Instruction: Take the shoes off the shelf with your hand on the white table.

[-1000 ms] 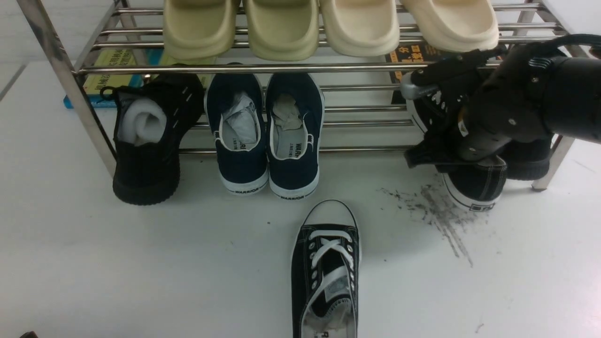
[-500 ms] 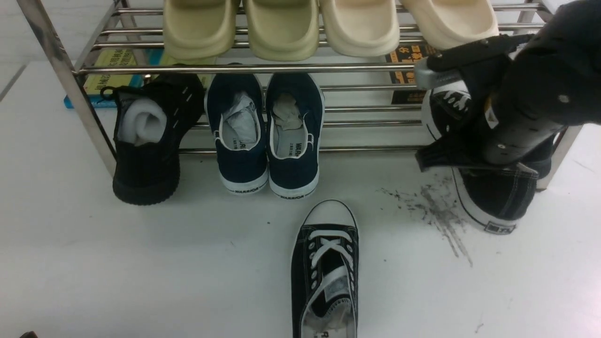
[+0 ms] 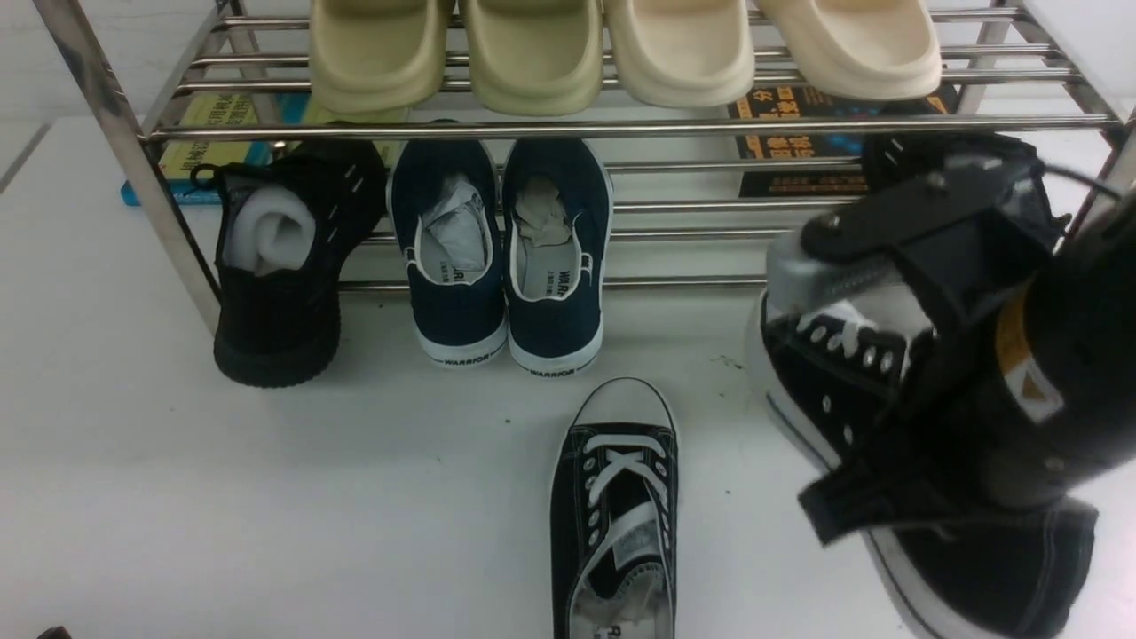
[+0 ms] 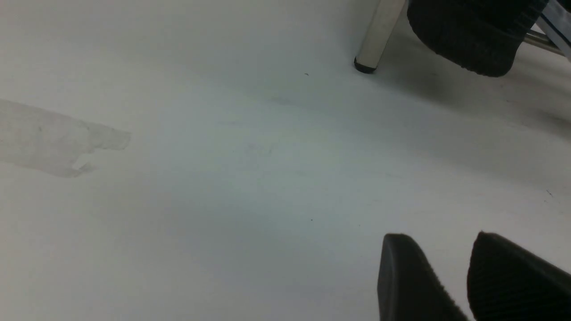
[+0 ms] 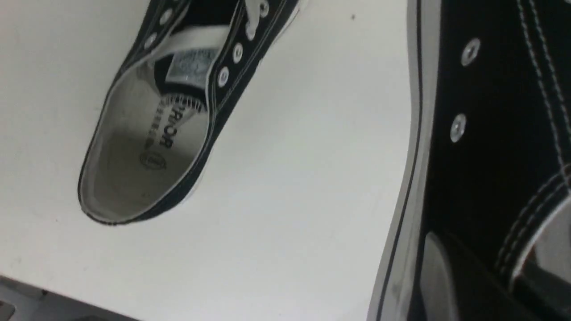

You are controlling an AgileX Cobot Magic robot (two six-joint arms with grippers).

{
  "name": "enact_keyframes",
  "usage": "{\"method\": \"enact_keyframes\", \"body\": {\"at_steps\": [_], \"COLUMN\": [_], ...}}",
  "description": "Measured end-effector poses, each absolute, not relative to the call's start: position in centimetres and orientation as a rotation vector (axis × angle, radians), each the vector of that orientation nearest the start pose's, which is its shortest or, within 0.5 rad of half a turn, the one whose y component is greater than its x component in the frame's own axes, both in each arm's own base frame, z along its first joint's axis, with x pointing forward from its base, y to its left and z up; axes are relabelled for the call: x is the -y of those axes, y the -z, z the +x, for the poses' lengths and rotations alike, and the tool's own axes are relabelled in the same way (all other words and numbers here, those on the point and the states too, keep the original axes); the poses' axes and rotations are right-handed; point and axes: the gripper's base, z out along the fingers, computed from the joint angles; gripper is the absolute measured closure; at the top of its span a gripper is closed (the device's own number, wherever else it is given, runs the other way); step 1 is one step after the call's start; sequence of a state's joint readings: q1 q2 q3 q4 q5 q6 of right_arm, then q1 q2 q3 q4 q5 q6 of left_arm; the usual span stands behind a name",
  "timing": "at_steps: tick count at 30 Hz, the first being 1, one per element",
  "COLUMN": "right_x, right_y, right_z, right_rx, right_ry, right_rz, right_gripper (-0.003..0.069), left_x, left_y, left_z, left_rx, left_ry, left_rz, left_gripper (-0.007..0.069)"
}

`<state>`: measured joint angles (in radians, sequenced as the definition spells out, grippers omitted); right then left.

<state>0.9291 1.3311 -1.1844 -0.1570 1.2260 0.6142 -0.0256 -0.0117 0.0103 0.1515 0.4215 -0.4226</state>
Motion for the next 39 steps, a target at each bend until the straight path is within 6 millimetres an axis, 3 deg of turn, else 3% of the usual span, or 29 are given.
{"method": "enact_keyframes", "body": {"at_steps": [7,12,20,30,39], "right_x": [-20.1,-20.9,-22.2,-22.3,-22.4], "right_y": [-27.5,-25.4,-22.7,-22.5,-23.7], "right_z": [14.9,15.7,17.1,17.5,18.2], "right_rx": [-2.766,-2.710,-2.695,-2.681,-2.650], "right_ry": [-0.253,-0.330,-0.264,-0.260,-0.188], "right_rz": [-0.380,-0.295,-0.251,-0.180,-0.175], "right_gripper": [0.0655,0.0655,0.0649,0.0642,0.0634], "left_x": [-0.4,-0.4,-0.4,-0.4,-0.4], "left_y": [-17.3,-17.3,-17.3,-17.3,-17.3], "left_z": [5.1,5.1,5.1,5.1,5.1], "left_rx": [-1.880,-1.879,-1.879,-1.880,-1.880], "left_ry": [0.152,0.152,0.152,0.152,0.152], "left_rz": [-0.287,-0.287,-0.287,-0.287,-0.287], "left_gripper": [0.0383,0.0383,0.0383,0.0383,0.0383]}}
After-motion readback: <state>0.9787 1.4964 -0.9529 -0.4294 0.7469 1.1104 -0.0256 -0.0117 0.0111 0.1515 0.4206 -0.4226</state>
